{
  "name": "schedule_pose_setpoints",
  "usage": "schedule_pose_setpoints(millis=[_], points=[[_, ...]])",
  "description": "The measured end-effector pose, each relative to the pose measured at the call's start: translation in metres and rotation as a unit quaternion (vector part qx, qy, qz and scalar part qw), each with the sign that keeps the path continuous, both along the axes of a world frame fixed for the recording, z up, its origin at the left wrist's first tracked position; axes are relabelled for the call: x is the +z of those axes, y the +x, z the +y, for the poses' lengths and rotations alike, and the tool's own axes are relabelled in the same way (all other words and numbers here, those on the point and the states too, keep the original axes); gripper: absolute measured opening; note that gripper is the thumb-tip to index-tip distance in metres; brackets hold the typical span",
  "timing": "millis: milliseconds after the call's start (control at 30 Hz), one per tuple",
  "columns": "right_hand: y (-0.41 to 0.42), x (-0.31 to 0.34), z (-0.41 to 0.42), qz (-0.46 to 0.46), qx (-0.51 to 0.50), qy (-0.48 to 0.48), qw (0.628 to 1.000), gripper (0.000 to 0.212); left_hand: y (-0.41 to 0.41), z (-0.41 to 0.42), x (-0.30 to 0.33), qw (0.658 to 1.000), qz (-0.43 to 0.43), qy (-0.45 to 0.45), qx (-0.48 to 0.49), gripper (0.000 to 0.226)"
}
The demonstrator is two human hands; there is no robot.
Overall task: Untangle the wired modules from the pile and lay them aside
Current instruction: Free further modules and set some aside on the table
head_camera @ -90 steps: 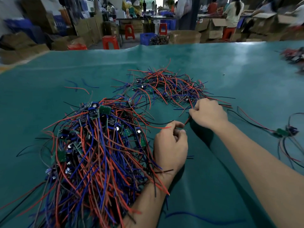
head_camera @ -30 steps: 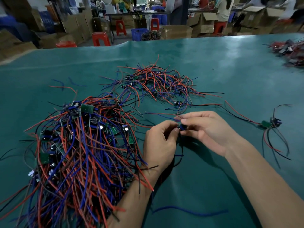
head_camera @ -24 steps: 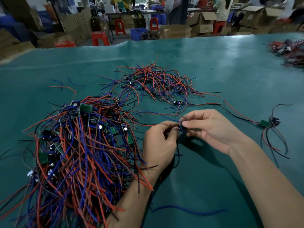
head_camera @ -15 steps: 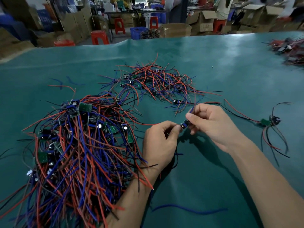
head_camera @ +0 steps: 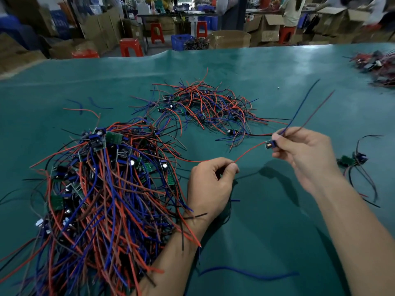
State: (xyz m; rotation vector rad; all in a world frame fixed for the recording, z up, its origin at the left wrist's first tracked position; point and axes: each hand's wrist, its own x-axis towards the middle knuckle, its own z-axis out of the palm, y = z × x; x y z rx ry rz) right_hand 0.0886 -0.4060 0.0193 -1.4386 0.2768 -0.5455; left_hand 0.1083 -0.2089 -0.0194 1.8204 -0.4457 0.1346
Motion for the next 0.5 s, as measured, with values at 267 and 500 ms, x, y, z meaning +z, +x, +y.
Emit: schedule_pose_setpoints(millis=[267,500], points=[[-0.005,0.011,-0.014,-0.054,-0.056,0.267,0.961,0.017,0.000,-0.001,-0.002,1.000,0.002,0.026,0.002,0.028],[-0.015,0.024,-0.017,-0.042,0.056,0.355,0.932,0.009,0.004,-0.001,-0.006,0.999,0.009,-0.028,0.031,0.013]])
